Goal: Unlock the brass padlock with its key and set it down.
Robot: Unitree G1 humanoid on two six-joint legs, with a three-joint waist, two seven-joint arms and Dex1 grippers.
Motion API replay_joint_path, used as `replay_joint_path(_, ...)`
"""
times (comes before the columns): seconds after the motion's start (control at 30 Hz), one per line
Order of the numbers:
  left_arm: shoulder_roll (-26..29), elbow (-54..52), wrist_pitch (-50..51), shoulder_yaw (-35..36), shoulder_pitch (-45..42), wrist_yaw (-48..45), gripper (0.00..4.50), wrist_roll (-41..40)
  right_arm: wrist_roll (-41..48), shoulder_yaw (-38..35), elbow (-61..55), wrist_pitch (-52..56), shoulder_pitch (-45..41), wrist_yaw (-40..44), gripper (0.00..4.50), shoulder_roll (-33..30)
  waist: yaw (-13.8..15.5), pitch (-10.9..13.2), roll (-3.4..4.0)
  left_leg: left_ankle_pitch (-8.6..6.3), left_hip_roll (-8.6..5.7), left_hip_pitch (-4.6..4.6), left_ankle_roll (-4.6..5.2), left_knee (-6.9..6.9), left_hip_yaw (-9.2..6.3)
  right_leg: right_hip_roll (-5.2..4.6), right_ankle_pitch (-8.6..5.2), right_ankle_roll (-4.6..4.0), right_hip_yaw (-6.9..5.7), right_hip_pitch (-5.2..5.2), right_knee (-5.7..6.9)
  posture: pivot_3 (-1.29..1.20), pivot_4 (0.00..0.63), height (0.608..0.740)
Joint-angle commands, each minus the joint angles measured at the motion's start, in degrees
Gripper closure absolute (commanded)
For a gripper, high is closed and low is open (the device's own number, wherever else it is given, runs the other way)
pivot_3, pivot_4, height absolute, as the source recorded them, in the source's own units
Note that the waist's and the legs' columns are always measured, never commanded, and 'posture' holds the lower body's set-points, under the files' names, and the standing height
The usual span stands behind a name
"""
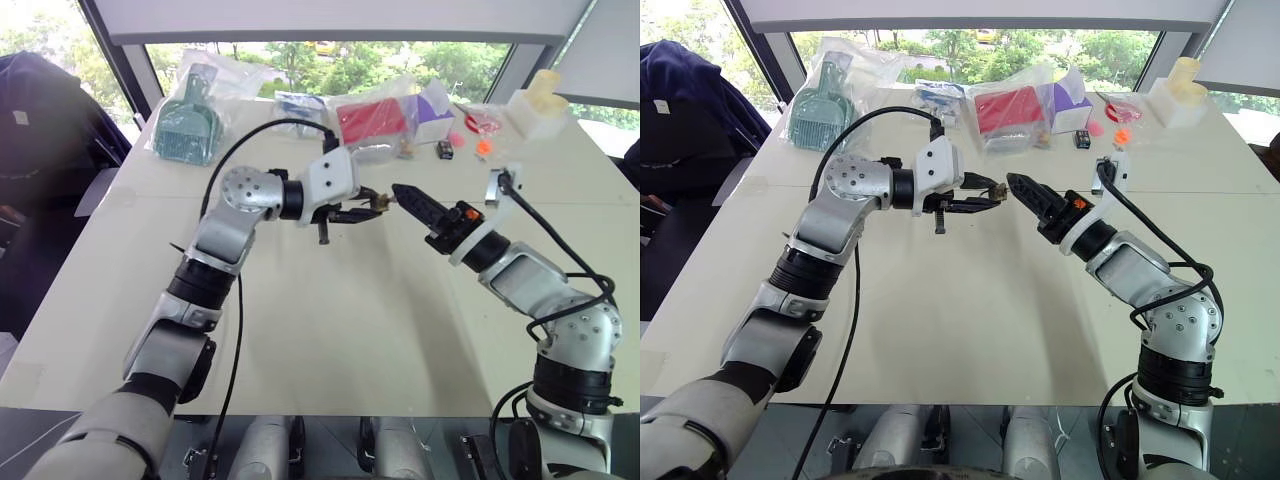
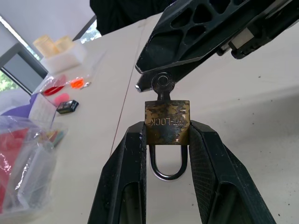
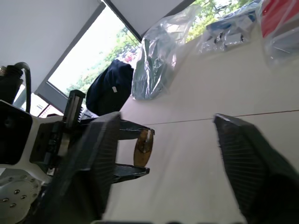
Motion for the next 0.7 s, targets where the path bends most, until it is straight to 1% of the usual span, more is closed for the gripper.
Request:
replay_joint_path(0.03,0.36,-1.77,-0.28,0.57,-0.72,0.45,3.81,-1.49,1.76,-0.01,-1.98,-1.06,-0.74,-0.21,3.46,-0.22,-0.04,0.0,0.0,0.0,0.0,0.0,0.0,0.0,0.0,0.0,0.0,0.0,0.0,0.0,0.0,0.0,0.15,0.735)
replay_joint_path(0.1,0.3,-1.56,-0.59,0.54,-1.08,0.49,3.81,-1.63,1.54,0.59,-2.17,-0.98,-0.5,-0.04,4.43,-0.22,-0.05,0.0,0.0,0.02,0.0,0.0,-0.03,0.0,0.0,0.0,0.0,0.0,0.0,0.0,0.0,0.0,0.15,0.735)
replay_joint_path(0.2,0.18,-1.35,-0.99,0.54,-1.47,0.6,3.81,-1.65,1.81,1.13,-2.48,-1.21,-0.36,0.11,4.43,0.0,-0.09,0.0,0.0,0.13,0.0,0.0,-0.22,0.0,0.0,0.0,0.0,0.0,0.0,0.0,0.0,0.0,0.15,0.735)
replay_joint_path(0.33,0.12,-1.08,-1.58,0.44,-1.56,0.74,3.81,-1.45,1.22,1.39,-2.83,-2.27,-0.51,0.27,4.43,0.43,-0.19,0.0,0.0,0.12,0.0,0.0,-0.21,0.0,0.0,0.0,0.0,0.0,0.0,0.0,-0.01,0.0,0.15,0.735)
replay_joint_path(0.37,0.16,-0.96,-1.75,0.39,-1.5,0.71,3.81,-1.39,1.25,1.25,-2.84,-2.81,-0.57,0.09,4.2,0.76,-0.23,0.0,0.0,0.12,0.0,0.0,-0.21,0.0,0.0,0.0,0.0,0.0,0.0,0.0,-0.01,0.0,0.15,0.735)
replay_joint_path(0.43,0.33,-0.79,-2.11,0.3,-1.33,0.74,3.81,-1.16,2.02,0.85,-3.07,-3.67,-0.71,0.04,3.52,1.18,-0.32,0.0,0.0,0.12,0.0,0.0,-0.2,0.0,-0.01,0.0,0.0,0.0,0.0,0.0,-0.01,0.0,0.15,0.735)
replay_joint_path(0.6,0.4,-0.31,-3.22,0.49,-1.56,1.68,3.81,-0.8,2.84,0.8,-2.98,-3.93,-0.36,-1.18,1.02,1.07,-0.47,0.0,0.0,0.13,0.01,0.0,-0.22,-0.01,-0.01,0.0,0.0,0.0,0.0,0.0,-0.01,0.0,0.15,0.735)
replay_joint_path(0.7,0.4,-0.15,-3.79,0.56,-1.67,2.21,3.81,-0.77,3.84,1.05,-3.05,-3.73,0.11,-1.5,1.02,1.15,-0.77,0.0,0.0,0.12,0.01,0.0,-0.21,-0.01,-0.01,0.0,0.0,0.0,0.0,0.0,-0.01,0.0,0.15,0.735)
